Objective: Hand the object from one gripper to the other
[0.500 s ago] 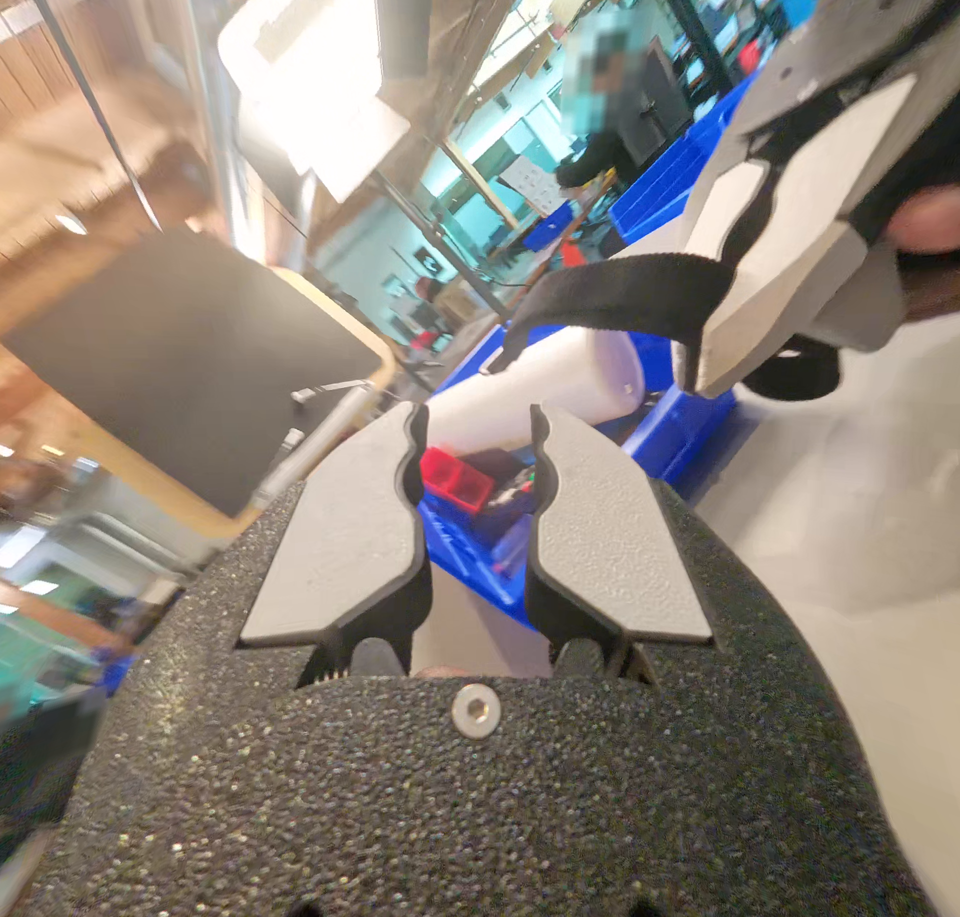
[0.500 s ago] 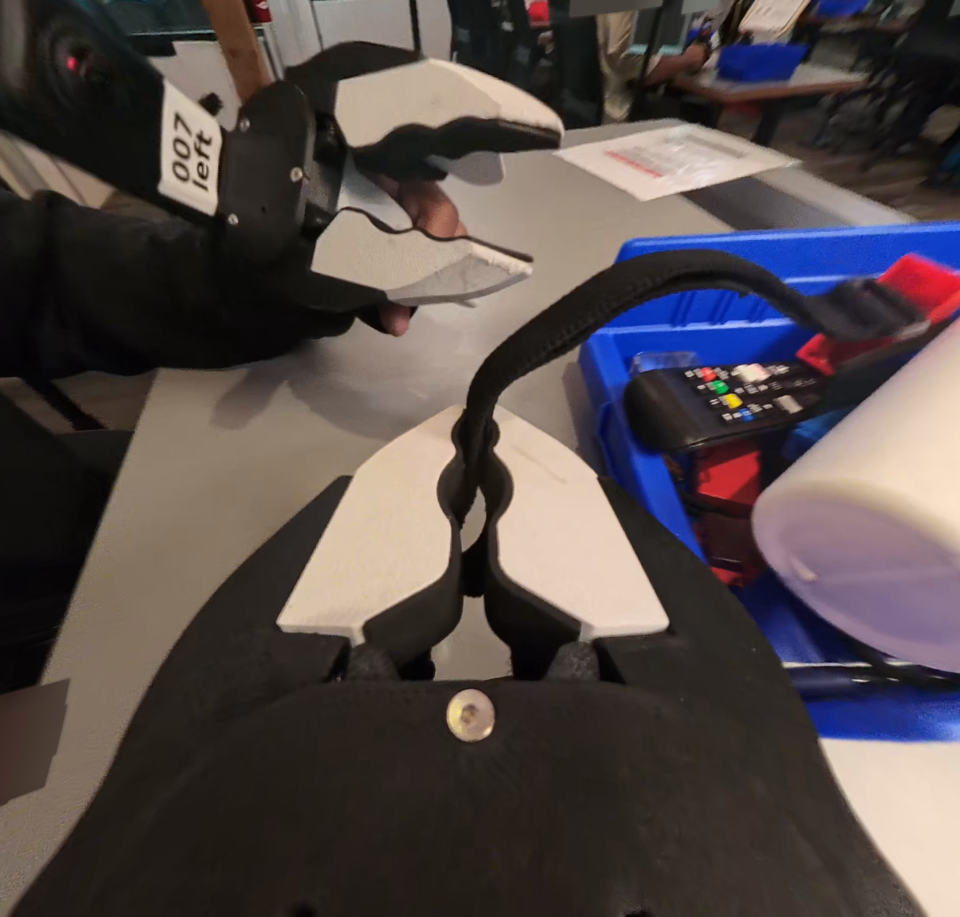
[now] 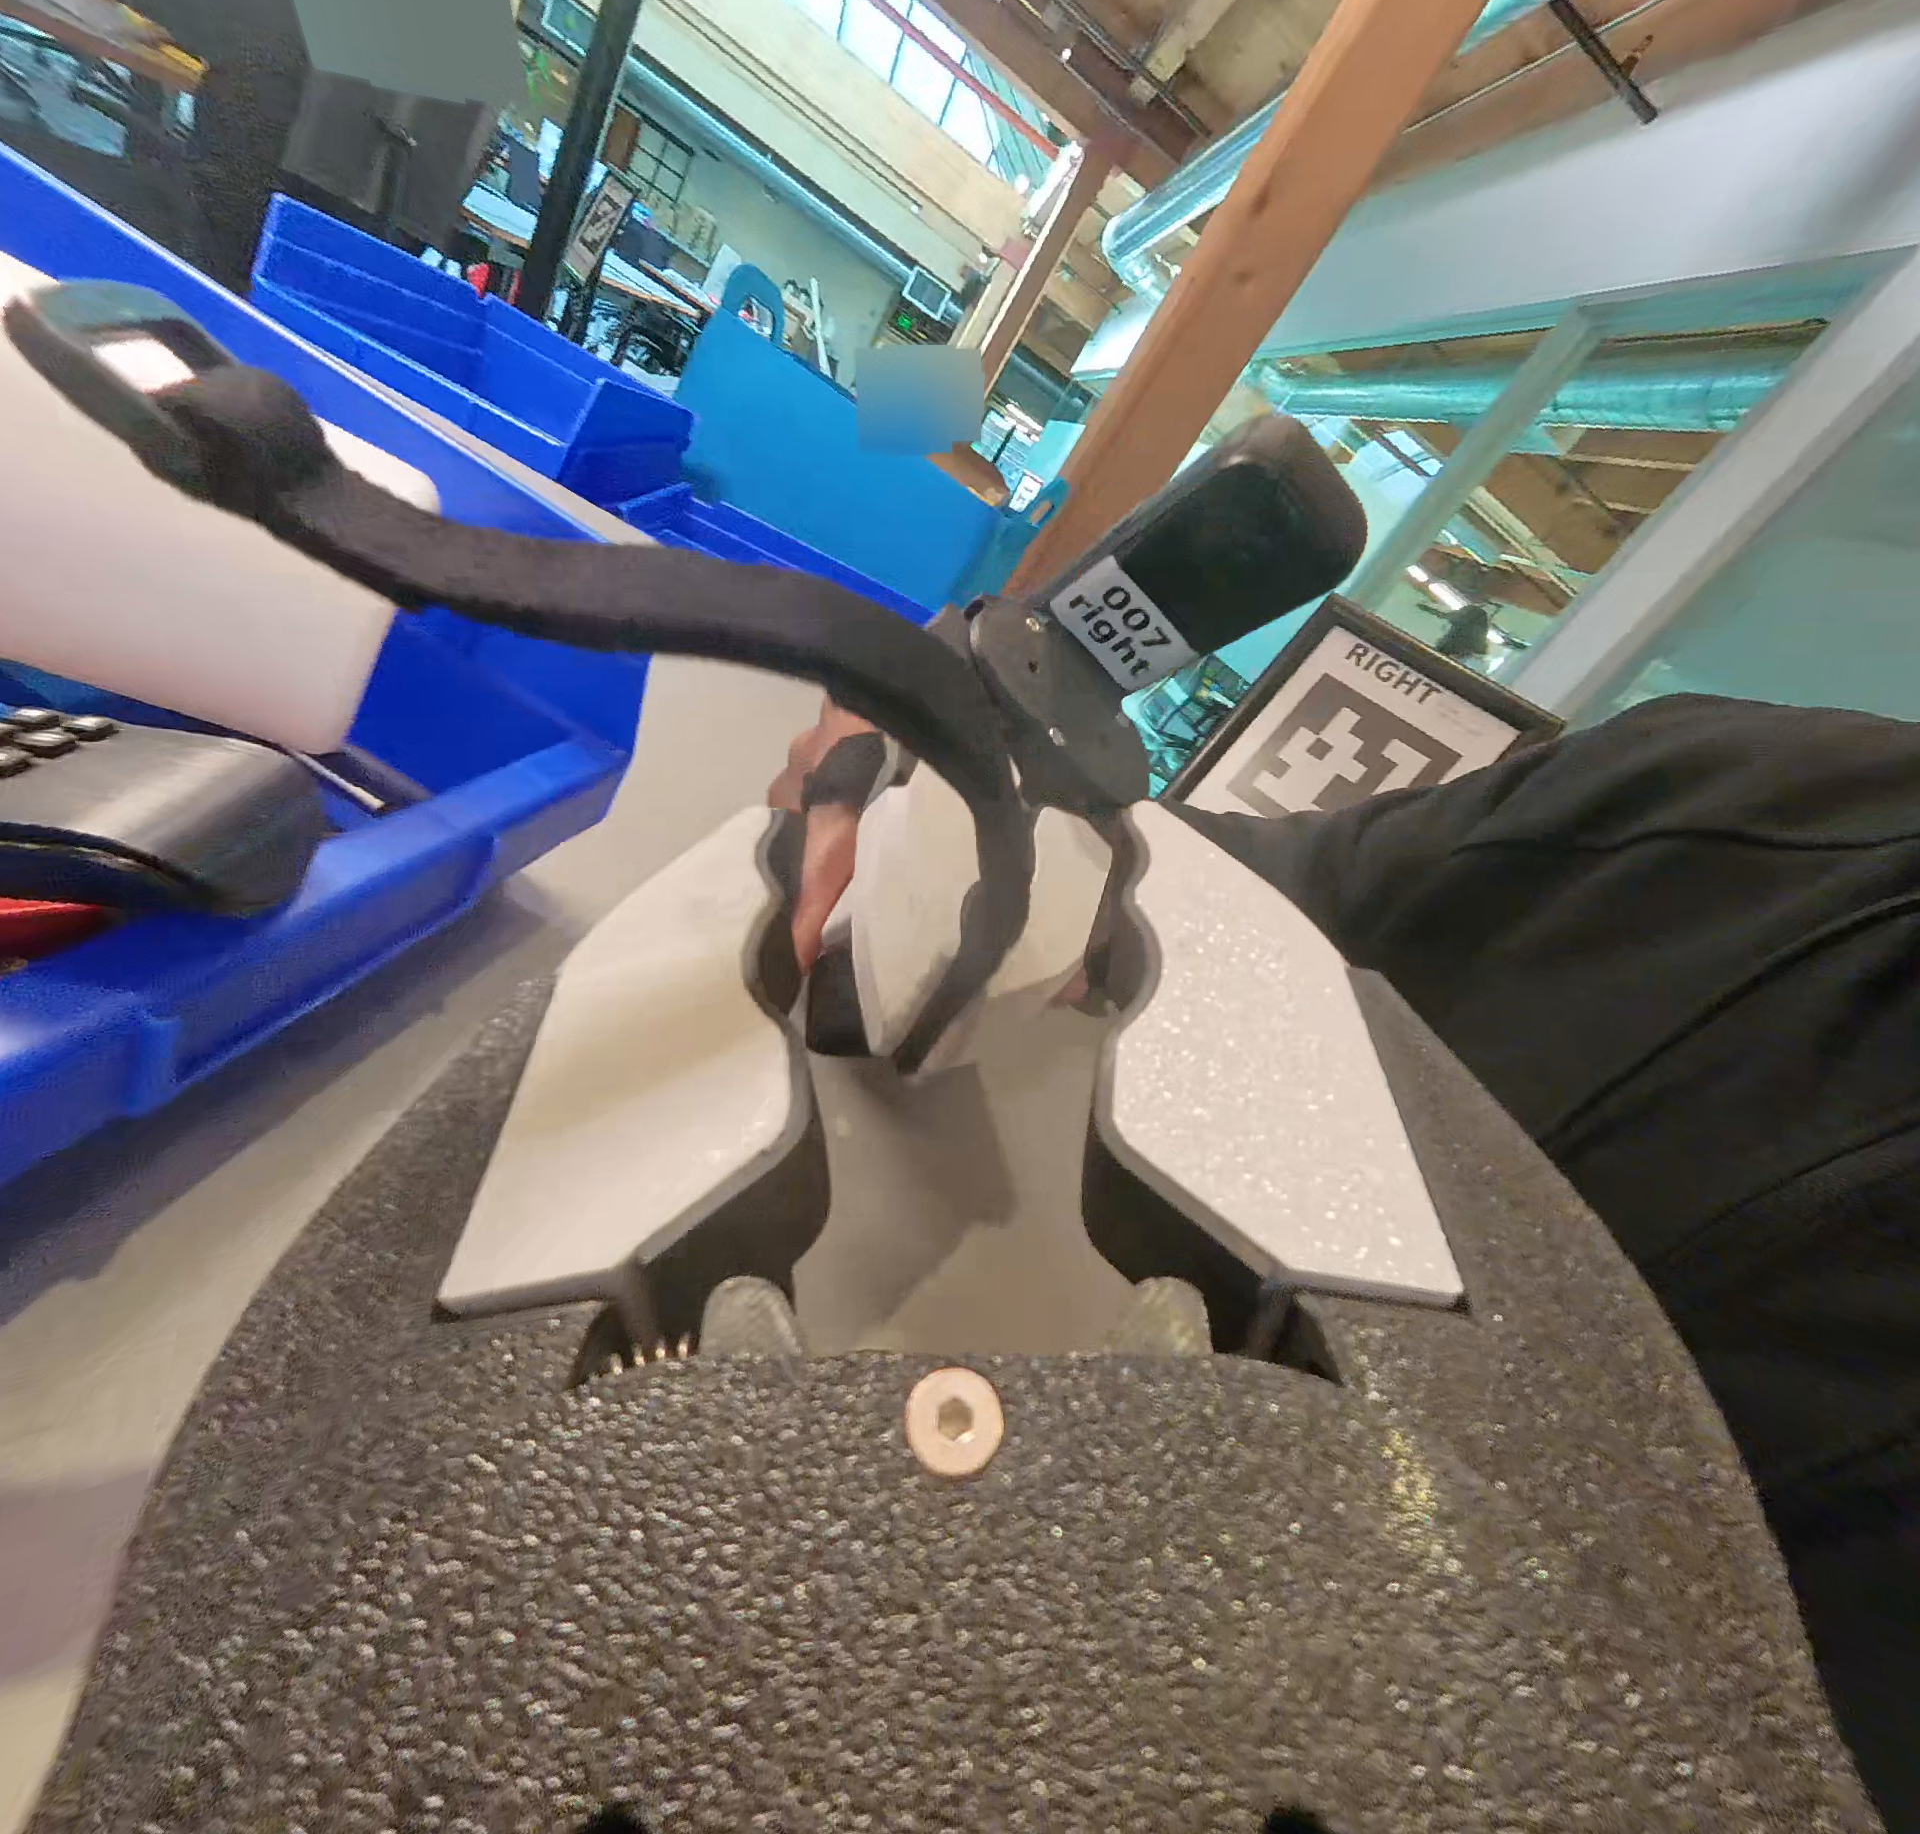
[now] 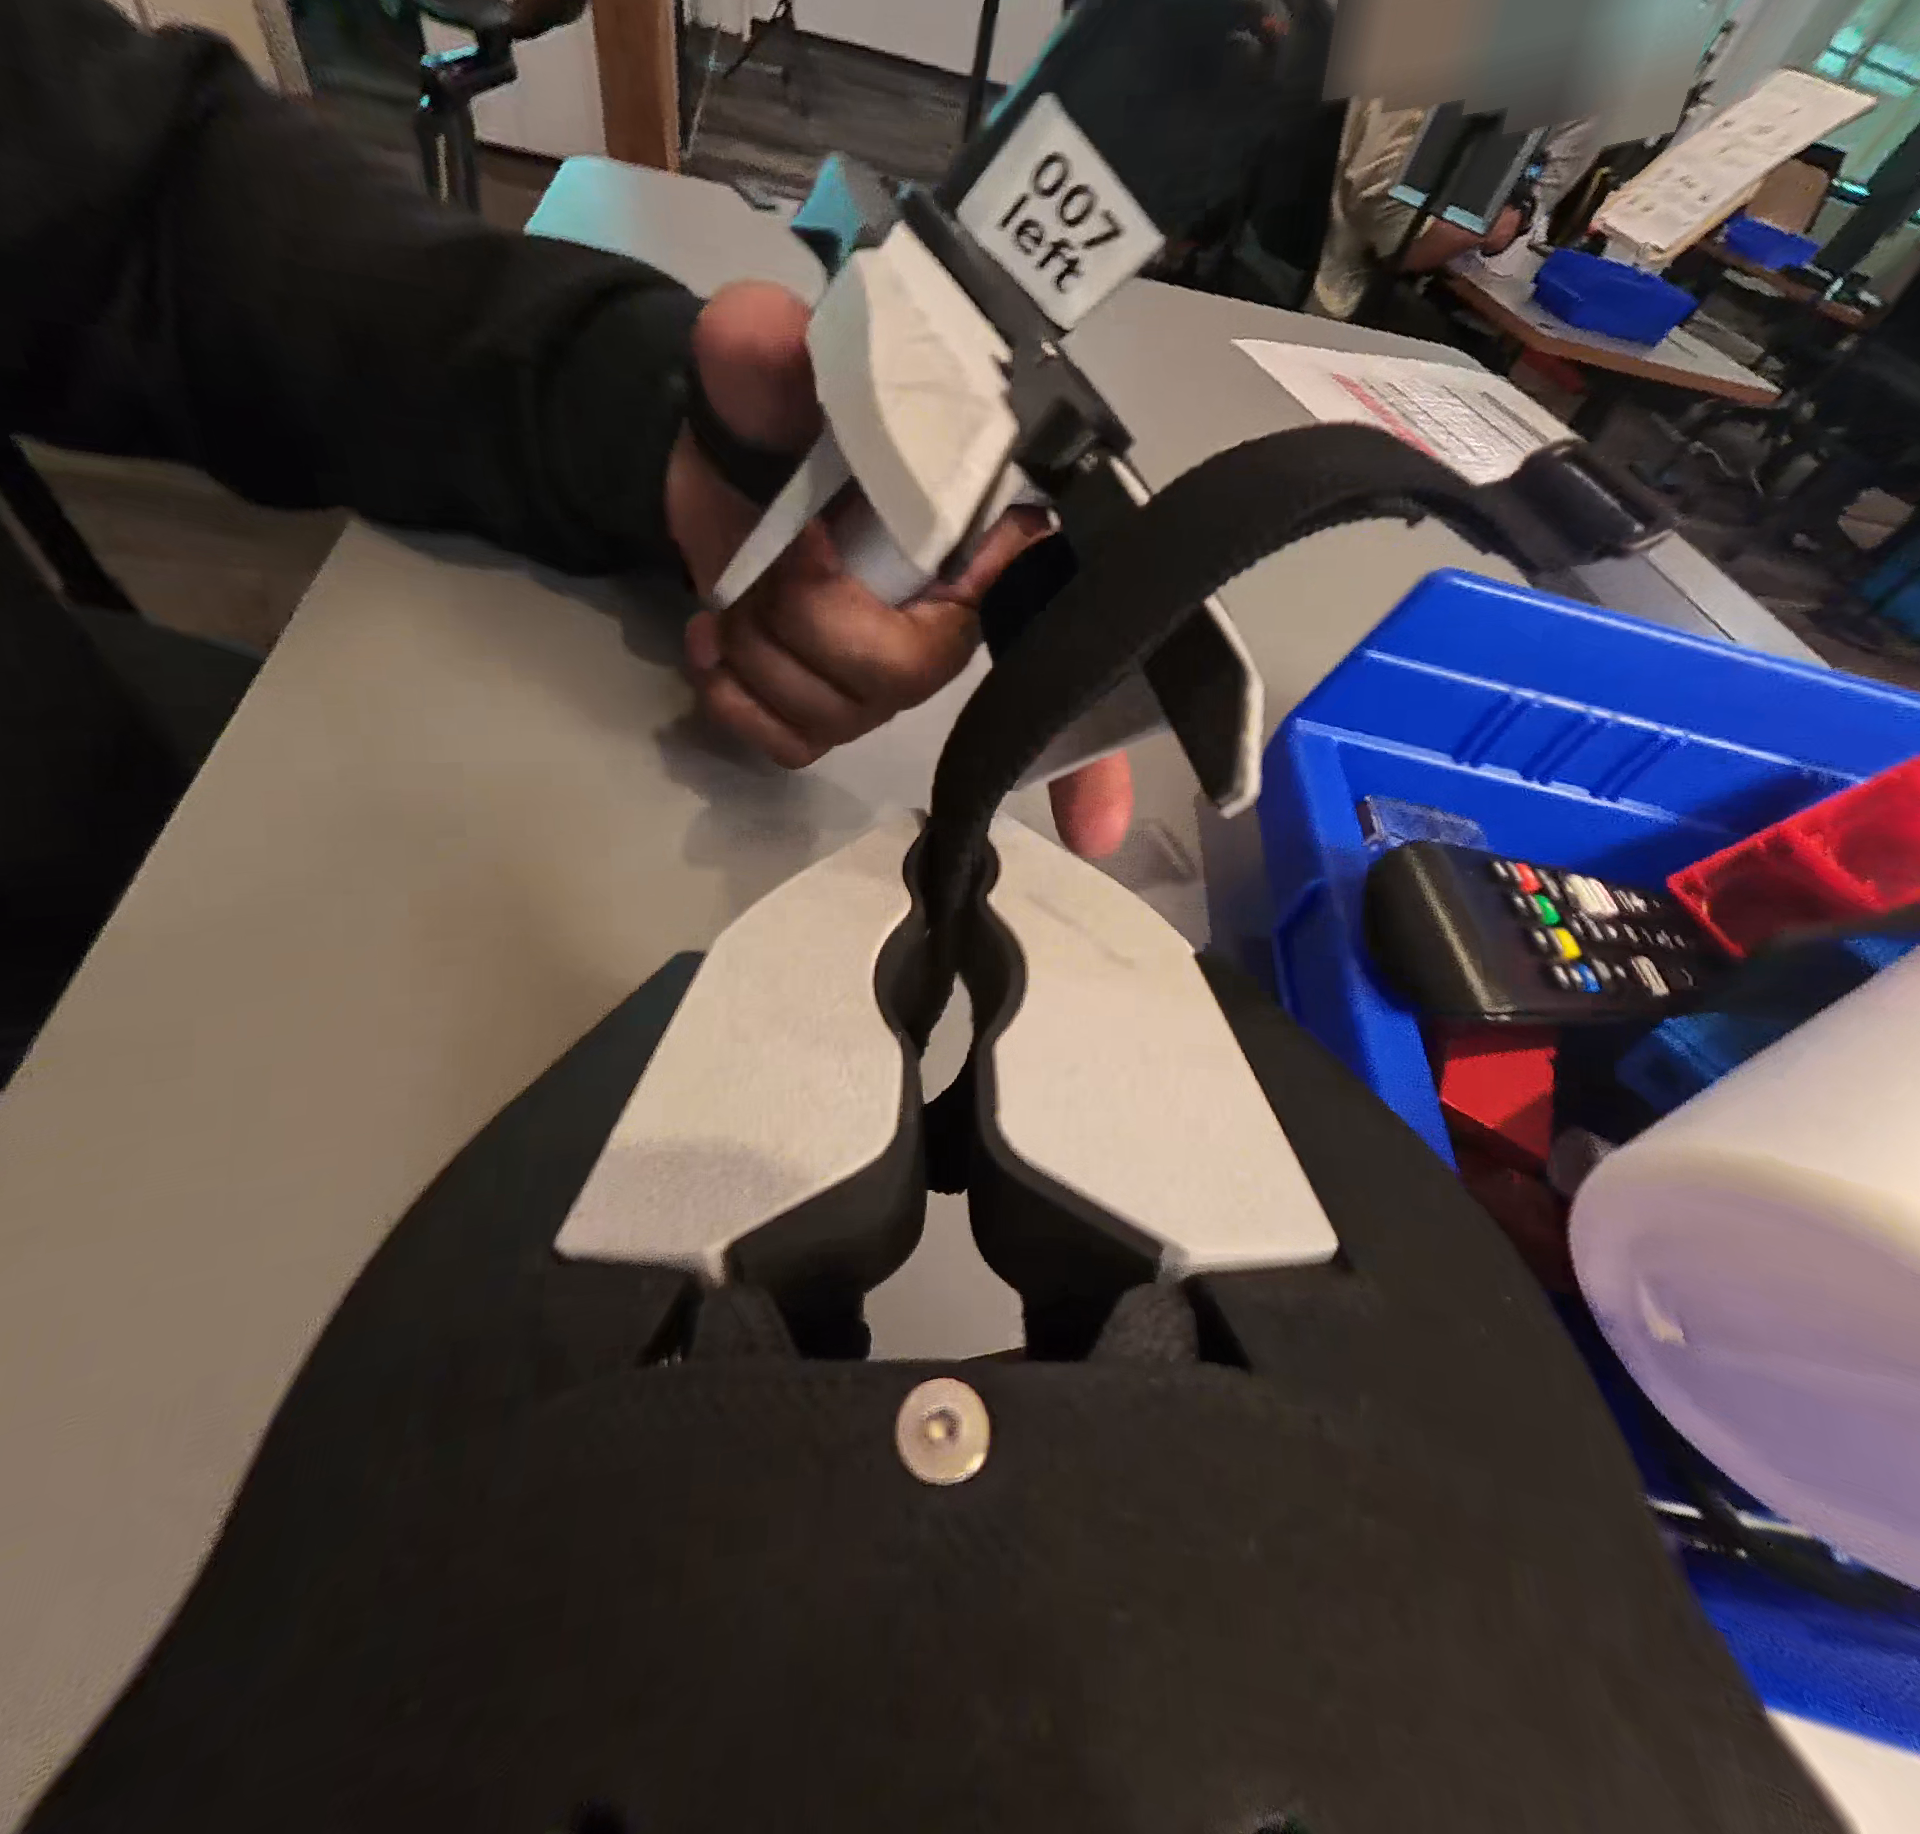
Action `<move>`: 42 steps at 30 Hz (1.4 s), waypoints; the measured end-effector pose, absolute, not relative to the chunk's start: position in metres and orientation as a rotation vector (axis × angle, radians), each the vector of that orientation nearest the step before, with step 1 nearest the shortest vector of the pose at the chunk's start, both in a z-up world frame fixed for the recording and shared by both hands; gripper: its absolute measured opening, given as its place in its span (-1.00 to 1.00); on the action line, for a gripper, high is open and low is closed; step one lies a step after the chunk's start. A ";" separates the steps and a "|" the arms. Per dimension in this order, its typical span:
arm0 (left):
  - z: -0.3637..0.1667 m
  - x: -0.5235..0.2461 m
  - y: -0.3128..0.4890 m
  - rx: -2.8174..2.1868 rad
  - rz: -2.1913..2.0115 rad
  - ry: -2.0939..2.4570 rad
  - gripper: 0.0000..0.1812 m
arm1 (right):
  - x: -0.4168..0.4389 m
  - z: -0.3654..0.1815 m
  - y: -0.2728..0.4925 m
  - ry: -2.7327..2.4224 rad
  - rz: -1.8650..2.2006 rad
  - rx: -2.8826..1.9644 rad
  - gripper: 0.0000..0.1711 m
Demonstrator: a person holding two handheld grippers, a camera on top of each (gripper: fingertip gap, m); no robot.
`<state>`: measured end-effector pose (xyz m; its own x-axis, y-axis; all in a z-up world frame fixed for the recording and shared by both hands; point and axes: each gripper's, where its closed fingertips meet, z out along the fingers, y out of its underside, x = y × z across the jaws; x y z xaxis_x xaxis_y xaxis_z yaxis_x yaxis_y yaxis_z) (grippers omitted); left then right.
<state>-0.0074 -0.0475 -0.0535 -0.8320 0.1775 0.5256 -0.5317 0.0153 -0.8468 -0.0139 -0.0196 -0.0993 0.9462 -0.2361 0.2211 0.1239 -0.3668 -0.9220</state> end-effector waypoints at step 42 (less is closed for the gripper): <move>-0.035 -0.034 -0.041 -1.782 2.806 -2.933 -0.94 | -0.009 -0.061 -0.027 0.557 0.493 -1.474 -0.47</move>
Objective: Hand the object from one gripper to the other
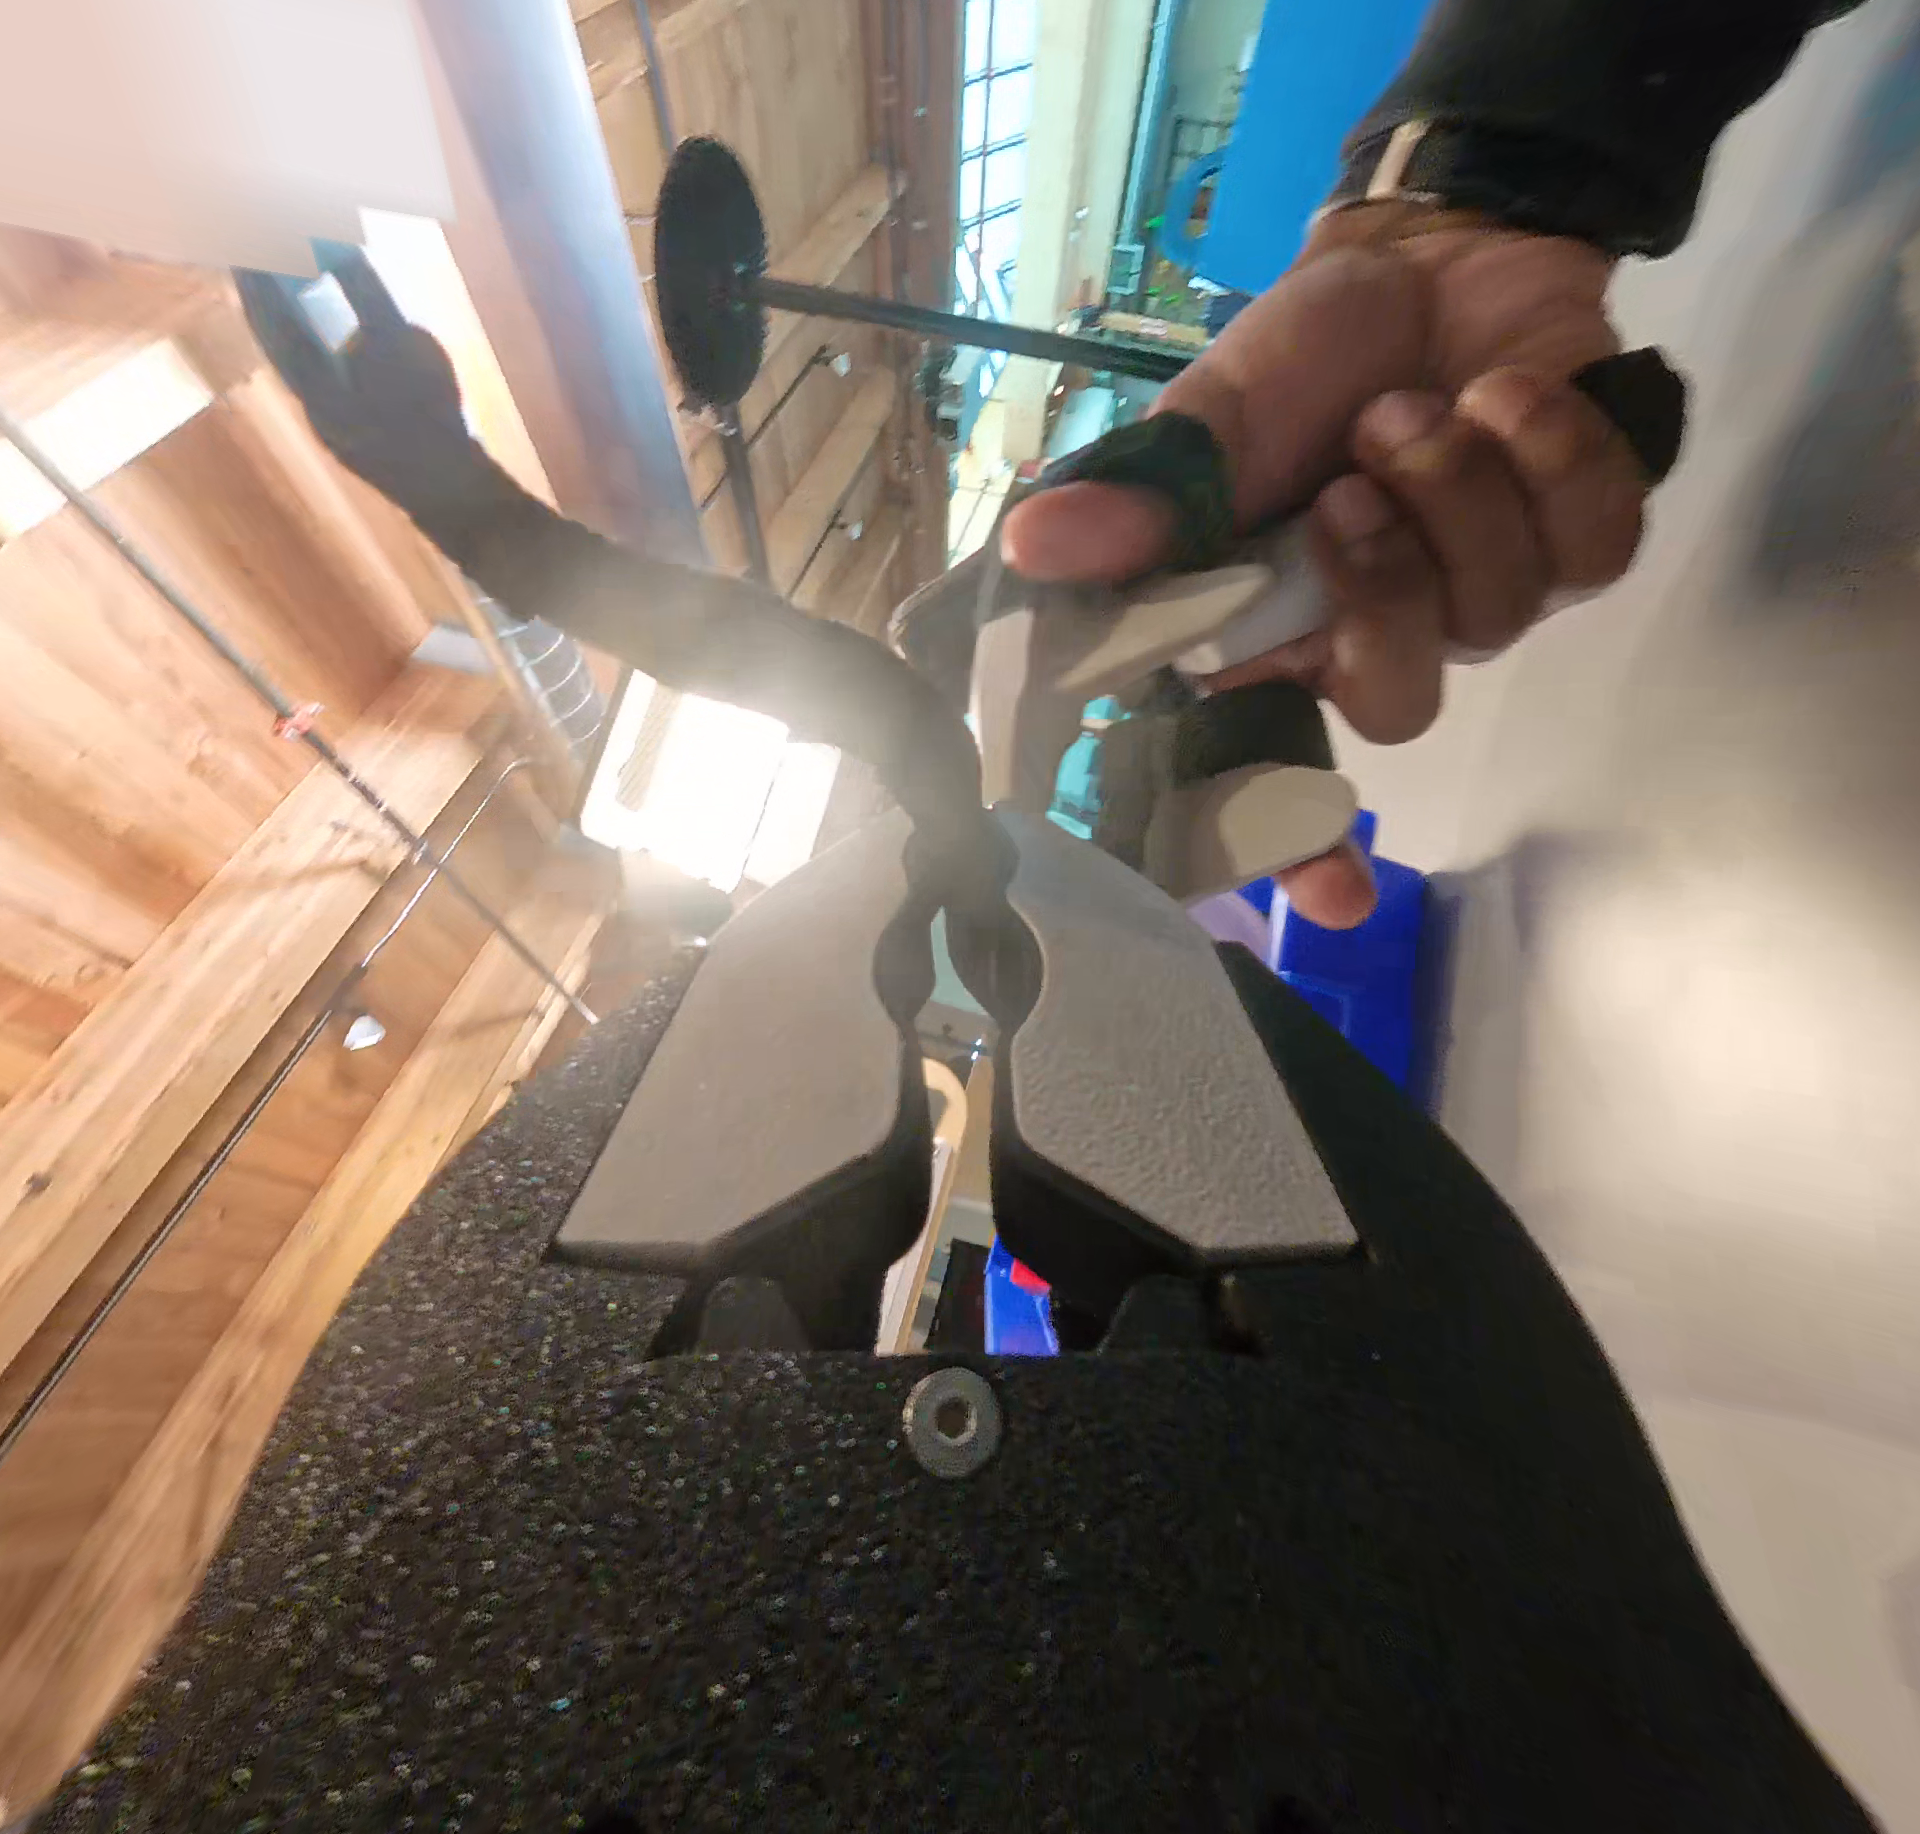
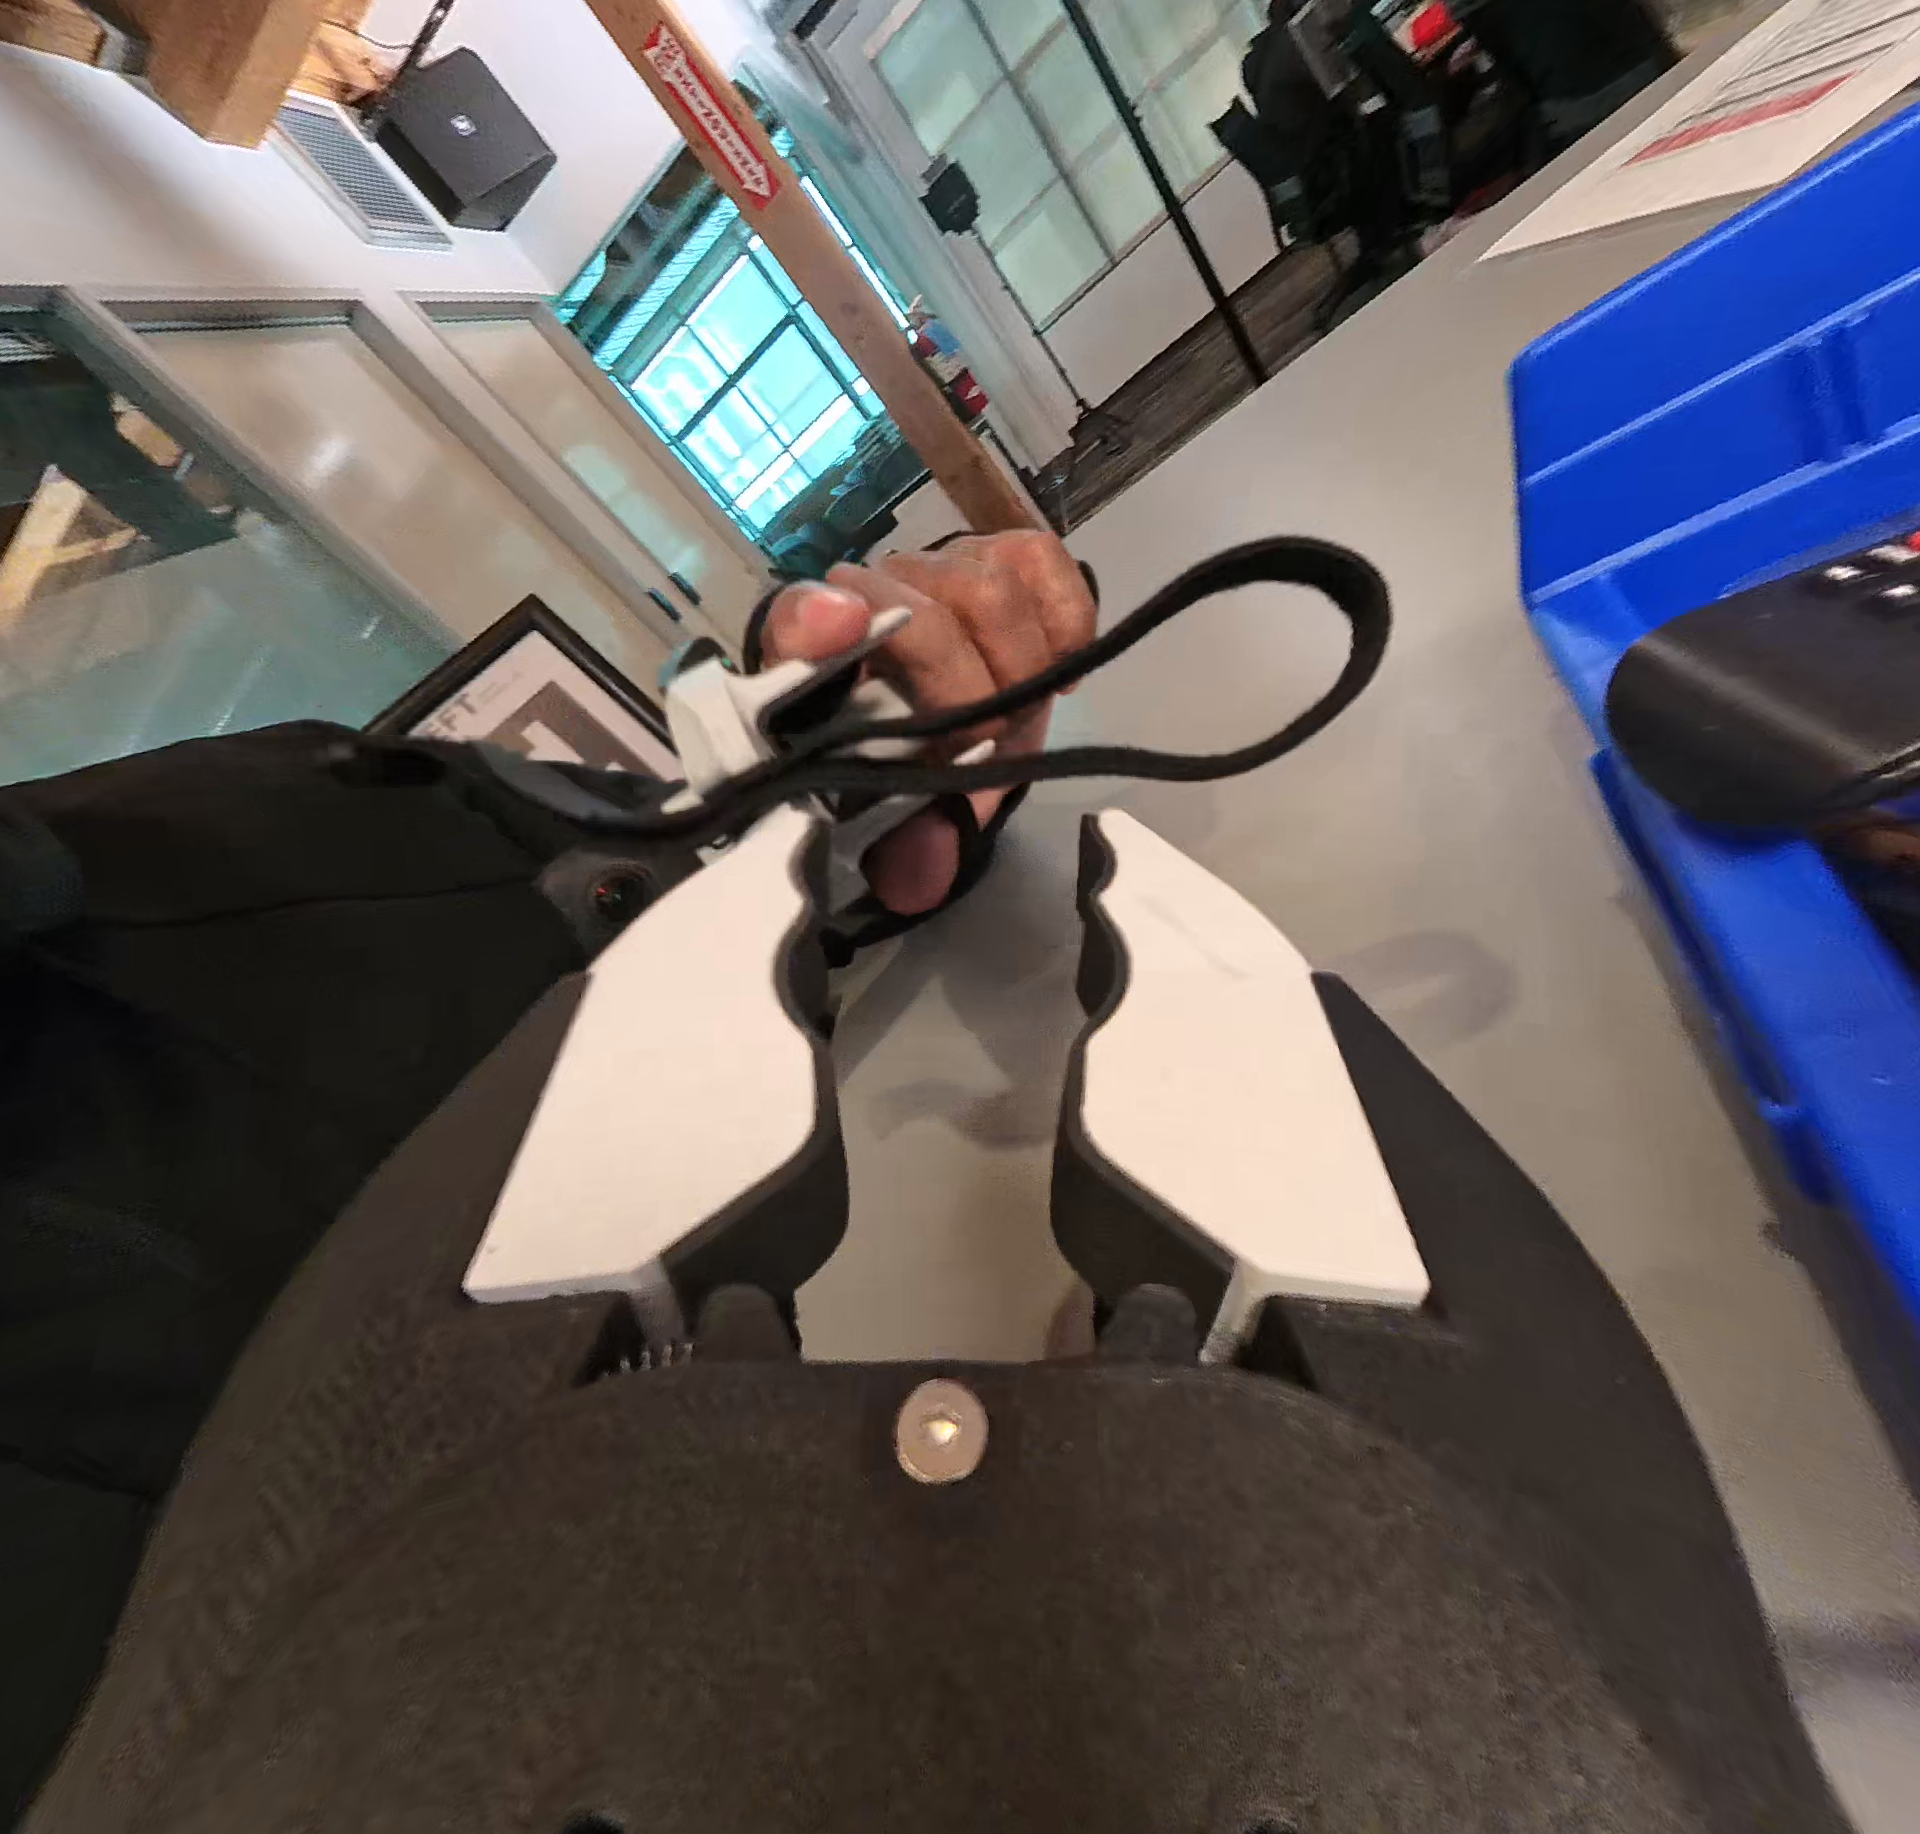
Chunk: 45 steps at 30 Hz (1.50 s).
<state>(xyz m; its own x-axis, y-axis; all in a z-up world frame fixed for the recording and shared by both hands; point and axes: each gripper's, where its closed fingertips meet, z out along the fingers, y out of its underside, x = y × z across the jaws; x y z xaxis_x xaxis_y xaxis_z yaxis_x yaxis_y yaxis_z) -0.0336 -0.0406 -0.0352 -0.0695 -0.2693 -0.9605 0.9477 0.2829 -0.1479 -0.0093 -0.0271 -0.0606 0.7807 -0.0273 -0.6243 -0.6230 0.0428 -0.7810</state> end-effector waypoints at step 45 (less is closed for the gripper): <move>-0.069 0.040 -0.017 -0.038 -1.674 2.232 -0.48 | 0.035 -0.020 -0.095 0.495 -0.315 -1.486 -0.95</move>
<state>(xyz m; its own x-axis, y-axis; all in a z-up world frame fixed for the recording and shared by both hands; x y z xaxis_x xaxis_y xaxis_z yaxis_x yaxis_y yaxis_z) 0.0397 -0.0172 -0.0691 -0.9387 -0.2272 -0.2594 0.1855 0.3015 -0.9352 0.0348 -0.0953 -0.0203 0.8614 -0.4932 -0.1215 -0.0990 0.0715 -0.9925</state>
